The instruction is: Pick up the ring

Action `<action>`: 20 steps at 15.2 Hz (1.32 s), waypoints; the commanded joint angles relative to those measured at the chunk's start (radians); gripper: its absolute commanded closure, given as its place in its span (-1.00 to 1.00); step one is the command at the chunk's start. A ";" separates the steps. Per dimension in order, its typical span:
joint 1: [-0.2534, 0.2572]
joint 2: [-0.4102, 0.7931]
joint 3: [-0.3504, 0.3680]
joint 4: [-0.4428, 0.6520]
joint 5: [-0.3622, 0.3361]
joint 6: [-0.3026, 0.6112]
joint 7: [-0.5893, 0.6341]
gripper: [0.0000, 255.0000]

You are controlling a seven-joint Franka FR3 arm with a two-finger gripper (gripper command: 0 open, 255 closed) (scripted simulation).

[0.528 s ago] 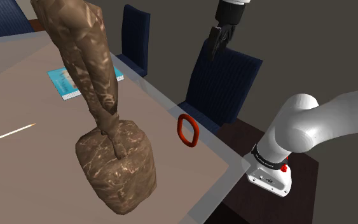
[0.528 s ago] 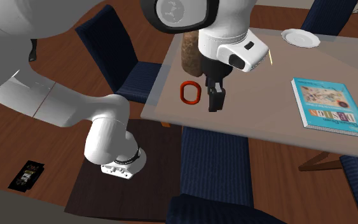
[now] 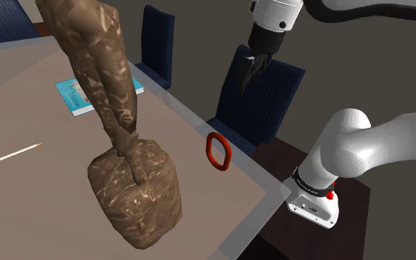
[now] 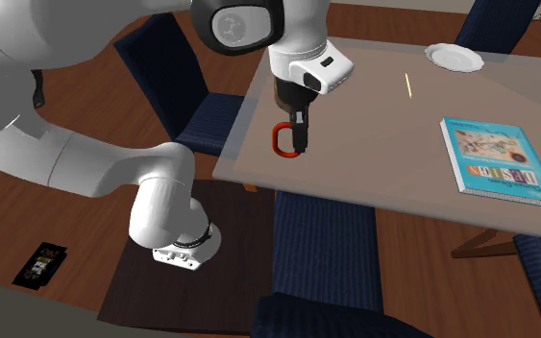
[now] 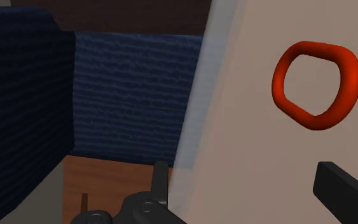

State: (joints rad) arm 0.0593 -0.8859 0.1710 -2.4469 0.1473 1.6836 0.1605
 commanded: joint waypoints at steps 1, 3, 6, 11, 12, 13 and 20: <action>0.015 -0.042 0.051 -0.057 0.030 0.038 0.055 -1.00; 0.034 -0.074 0.107 -0.099 0.063 0.071 0.111 -1.00; 0.063 -0.108 0.197 -0.151 0.114 0.123 0.197 -1.00; 0.104 -0.120 0.367 -0.203 0.202 0.220 0.347 -1.00; 0.109 -0.115 0.404 -0.208 0.219 0.241 0.377 -1.00; 0.110 -0.114 0.411 -0.208 0.222 0.245 0.383 -1.00; 0.129 -0.101 0.459 -0.297 0.264 0.345 0.388 -1.00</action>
State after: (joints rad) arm 0.1849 -0.9897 0.6215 -2.7331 0.4043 2.0145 0.5466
